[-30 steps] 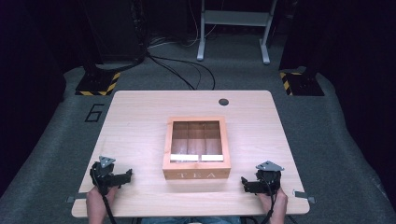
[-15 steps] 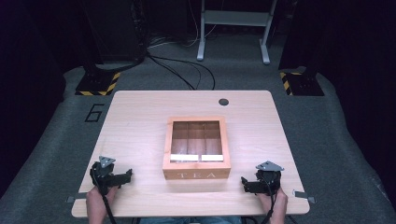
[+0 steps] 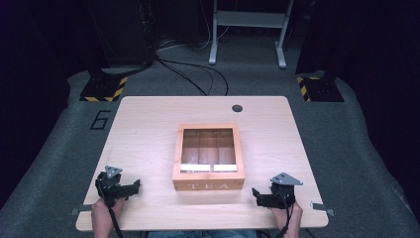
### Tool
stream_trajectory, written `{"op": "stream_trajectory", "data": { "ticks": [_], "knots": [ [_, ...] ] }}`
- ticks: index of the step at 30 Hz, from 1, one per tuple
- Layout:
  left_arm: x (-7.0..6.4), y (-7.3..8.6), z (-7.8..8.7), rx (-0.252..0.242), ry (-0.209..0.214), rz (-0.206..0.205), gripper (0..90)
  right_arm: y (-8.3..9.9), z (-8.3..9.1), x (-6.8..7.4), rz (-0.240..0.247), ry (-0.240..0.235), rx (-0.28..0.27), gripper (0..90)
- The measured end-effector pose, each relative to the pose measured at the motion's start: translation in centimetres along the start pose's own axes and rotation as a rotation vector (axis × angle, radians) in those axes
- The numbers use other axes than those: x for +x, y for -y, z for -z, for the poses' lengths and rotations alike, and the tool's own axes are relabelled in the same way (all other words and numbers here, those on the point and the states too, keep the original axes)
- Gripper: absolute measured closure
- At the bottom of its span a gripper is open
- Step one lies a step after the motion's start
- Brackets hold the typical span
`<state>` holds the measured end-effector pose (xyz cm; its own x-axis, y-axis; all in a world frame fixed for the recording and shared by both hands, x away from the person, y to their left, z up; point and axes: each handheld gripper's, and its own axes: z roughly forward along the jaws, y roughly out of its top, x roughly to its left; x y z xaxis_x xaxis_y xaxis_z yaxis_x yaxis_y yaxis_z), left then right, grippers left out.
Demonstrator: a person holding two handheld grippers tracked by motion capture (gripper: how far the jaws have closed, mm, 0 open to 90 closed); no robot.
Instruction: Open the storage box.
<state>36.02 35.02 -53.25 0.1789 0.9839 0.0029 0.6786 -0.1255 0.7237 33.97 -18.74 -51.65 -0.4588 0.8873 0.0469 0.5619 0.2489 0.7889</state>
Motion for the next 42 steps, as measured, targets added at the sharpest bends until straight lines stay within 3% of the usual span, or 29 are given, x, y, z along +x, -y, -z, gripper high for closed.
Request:
{"op": "stream_trajectory", "data": {
  "ticks": [6,11,13,14,16,19,30,42],
  "knots": [
    [0.0,0.0,0.0,0.001,0.000,0.000,0.3,-1.6,0.2,2.3,0.035,-0.053,-0.043,0.0],
    [0.0,0.0,0.0,0.000,0.000,0.000,0.3,-2.6,-0.2,3.4,0.065,-0.091,-0.046,0.0],
    [0.0,0.0,0.0,0.001,0.000,0.000,0.3,-3.0,-0.5,4.0,0.087,-0.108,-0.040,1.6],
    [0.0,0.0,0.0,0.000,0.000,0.000,0.3,-3.3,-0.7,4.5,0.106,-0.114,-0.055,8.6],
    [0.0,0.0,0.0,0.000,0.000,0.000,0.3,-3.5,-0.9,4.9,0.123,-0.117,-0.061,13.8],
    [0.0,0.0,0.0,0.000,0.000,0.000,0.3,-3.7,-1.0,5.5,0.135,-0.109,-0.074,16.4],
    [0.0,0.0,0.0,0.001,0.000,0.000,0.3,-3.9,-0.7,5.7,0.166,-0.113,-0.113,30.0],
    [0.0,0.0,0.0,0.000,0.000,0.001,0.3,-3.8,-0.8,5.8,0.160,-0.109,-0.128,35.8]
  ]
}}
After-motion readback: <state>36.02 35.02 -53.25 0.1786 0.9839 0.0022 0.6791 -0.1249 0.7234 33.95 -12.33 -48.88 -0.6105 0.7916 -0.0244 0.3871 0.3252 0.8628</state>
